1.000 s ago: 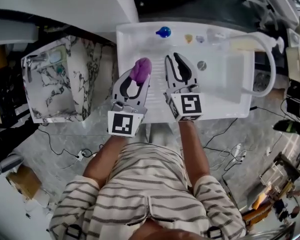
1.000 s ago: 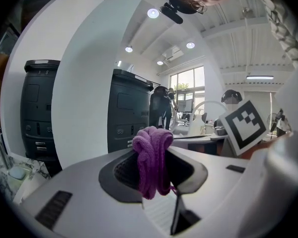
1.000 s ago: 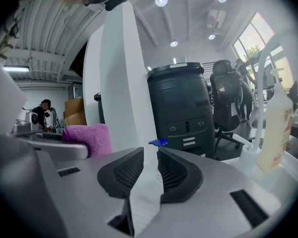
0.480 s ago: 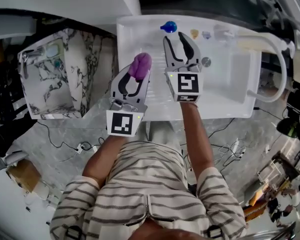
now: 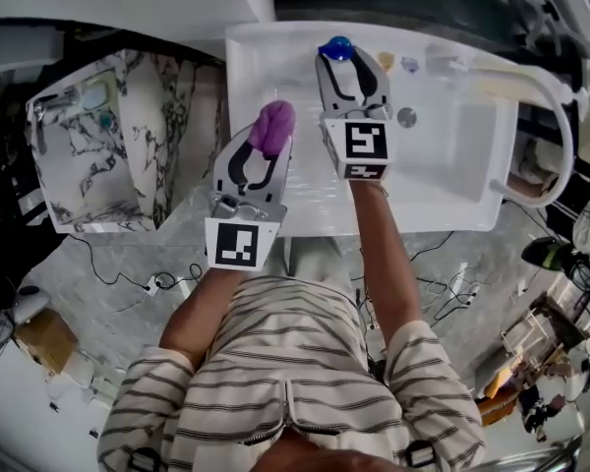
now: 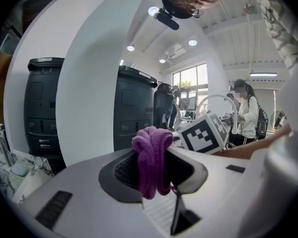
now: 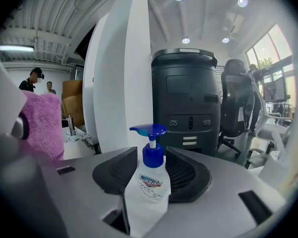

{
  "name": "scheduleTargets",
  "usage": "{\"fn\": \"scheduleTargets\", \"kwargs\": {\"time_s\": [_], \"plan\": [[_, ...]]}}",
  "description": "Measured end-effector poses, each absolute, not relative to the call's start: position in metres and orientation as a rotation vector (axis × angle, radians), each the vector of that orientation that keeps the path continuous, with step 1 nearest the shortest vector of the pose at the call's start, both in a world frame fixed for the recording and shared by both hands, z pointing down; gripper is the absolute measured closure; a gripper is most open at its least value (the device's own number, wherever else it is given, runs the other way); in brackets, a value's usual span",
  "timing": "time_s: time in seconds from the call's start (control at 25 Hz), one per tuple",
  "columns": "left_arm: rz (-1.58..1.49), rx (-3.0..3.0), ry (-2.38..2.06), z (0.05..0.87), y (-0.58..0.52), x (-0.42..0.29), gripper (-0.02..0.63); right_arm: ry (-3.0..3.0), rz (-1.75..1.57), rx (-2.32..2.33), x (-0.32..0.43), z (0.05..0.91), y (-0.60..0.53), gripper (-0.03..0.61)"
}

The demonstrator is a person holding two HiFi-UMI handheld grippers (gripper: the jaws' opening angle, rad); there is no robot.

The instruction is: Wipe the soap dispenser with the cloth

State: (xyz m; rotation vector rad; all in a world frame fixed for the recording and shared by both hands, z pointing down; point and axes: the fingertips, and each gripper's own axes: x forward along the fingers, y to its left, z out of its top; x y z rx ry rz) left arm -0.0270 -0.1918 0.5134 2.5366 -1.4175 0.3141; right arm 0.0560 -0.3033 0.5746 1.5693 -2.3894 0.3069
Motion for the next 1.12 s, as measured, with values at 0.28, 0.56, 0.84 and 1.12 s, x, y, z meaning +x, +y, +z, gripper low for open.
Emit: {"fn": "scheduleTargets", "kwargs": {"time_s": [0.28, 0.56, 0.84, 1.12], "plan": [[0.33, 2.529, -1.415, 0.518, -0.19, -0.033, 0.488, -2.357, 0.269, 1.584, 0.059, 0.576, -0.308, 0.446], [0.334, 2.542, -1.407, 0.518, -0.185, -0.036, 0.488, -2.354, 0.314, 1.592, 0.063, 0.565, -0.305, 0.448], [0.313, 2.605, -1.391, 0.499, -0.176, -0.033, 0.488, -2.39, 0.381, 1.584, 0.062, 0.528, -0.285, 0.446], [0.279, 2.65, -1.375, 0.472, -0.158, -0.03, 0.489, -2.428, 0.377, 1.56, 0.055, 0.478, -0.251, 0.446]]}}
